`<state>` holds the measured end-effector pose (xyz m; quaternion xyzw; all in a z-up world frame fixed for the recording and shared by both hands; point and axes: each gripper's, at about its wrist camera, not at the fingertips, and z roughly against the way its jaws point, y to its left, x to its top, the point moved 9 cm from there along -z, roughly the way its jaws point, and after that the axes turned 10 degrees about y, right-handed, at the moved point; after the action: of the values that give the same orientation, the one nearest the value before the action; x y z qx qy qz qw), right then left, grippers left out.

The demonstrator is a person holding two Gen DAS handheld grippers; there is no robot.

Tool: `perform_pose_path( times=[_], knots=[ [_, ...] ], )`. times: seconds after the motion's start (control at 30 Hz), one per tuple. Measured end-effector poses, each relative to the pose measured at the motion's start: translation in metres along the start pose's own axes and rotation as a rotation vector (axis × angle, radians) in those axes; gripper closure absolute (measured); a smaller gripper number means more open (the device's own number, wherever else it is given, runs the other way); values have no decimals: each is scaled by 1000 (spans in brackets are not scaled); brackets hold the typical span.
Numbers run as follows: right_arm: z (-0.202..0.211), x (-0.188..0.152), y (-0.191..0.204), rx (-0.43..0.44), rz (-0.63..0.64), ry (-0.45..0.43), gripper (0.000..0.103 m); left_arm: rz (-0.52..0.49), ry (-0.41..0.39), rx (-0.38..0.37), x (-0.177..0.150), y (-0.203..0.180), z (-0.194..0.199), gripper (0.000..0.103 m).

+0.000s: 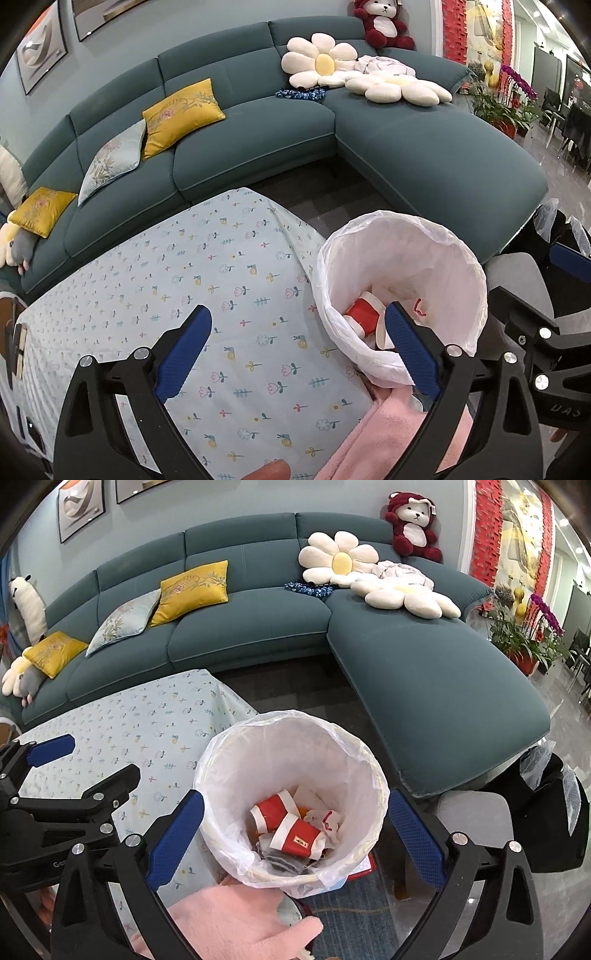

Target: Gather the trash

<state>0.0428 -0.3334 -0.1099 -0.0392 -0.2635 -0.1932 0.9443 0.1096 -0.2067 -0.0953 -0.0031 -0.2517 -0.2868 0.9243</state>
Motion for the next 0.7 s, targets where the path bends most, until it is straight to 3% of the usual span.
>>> perform_pose_path(
  times=[0.7],
  knots=[
    [-9,-6,3,3,17,27,7,34,46,-12,-9,-1,-14,12]
  ],
)
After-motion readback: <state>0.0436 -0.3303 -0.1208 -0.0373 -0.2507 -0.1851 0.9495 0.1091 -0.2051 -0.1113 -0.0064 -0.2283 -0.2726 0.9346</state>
